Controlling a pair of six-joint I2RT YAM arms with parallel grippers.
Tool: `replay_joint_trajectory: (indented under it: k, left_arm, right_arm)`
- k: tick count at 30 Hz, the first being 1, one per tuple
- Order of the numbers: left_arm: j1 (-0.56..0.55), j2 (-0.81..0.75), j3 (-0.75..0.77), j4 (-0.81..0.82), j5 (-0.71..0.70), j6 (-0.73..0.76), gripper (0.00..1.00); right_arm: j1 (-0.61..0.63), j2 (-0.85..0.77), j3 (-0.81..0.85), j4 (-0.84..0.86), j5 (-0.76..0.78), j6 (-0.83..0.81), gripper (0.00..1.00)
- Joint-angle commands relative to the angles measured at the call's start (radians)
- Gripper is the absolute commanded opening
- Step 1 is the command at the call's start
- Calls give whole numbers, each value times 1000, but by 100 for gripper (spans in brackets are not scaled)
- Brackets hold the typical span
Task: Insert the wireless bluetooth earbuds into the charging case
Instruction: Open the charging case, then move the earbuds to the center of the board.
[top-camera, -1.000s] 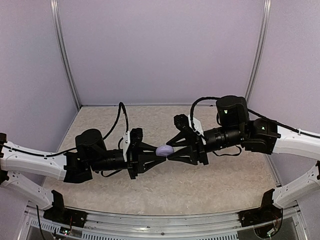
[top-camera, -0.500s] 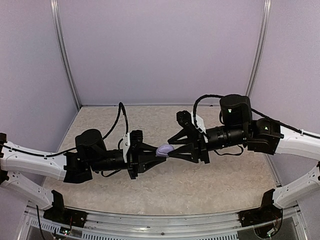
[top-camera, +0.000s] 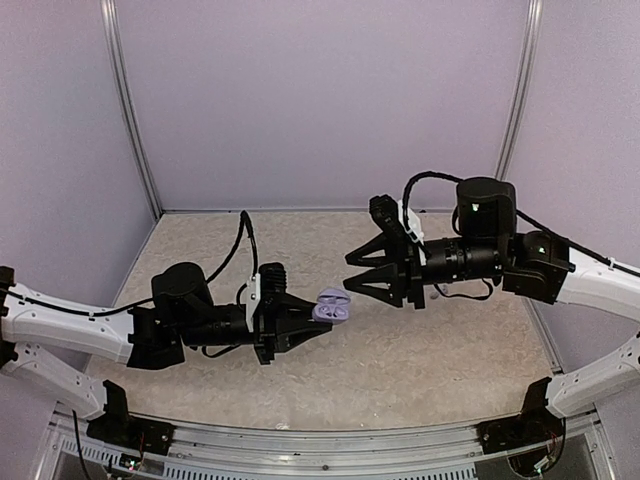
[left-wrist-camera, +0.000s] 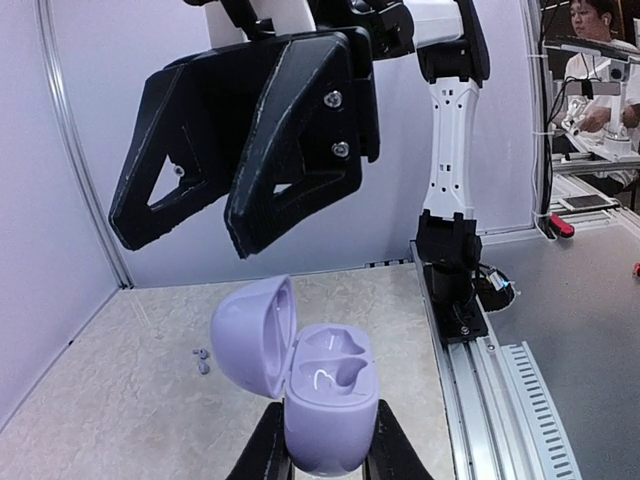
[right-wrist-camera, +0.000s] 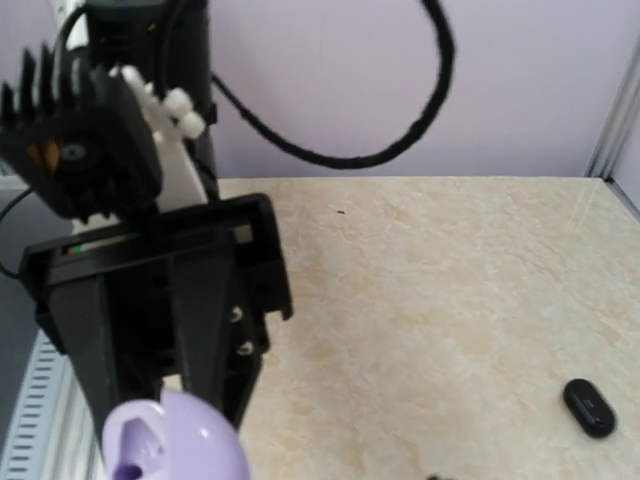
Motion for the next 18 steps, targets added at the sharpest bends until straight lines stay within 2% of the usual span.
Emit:
replay_joint_trajectory:
  k: [1, 5, 9, 11, 14, 18]
  left_arm:
    - [38, -19, -37, 75, 25, -69, 0]
    - [66, -27, -54, 100, 25, -103, 0]
    - [95, -35, -82, 143, 28, -134, 0]
    - [111, -40, -94, 160, 27, -147, 0]
    - [124, -45, -106, 173, 24, -155, 0]
    - [142, -47, -120, 190, 21, -169, 0]
  right_arm:
    - [-46, -50, -22, 54, 33, 46, 53]
    - [-207, -63, -86, 78, -40, 178, 68]
    - [-356, -73, -174, 141, -39, 324, 98]
    - [-402, -67, -196, 130, 16, 373, 99]
    - [-417, -44, -213, 59, 213, 414, 99]
    - [-453, 40, -213, -29, 277, 374, 100]
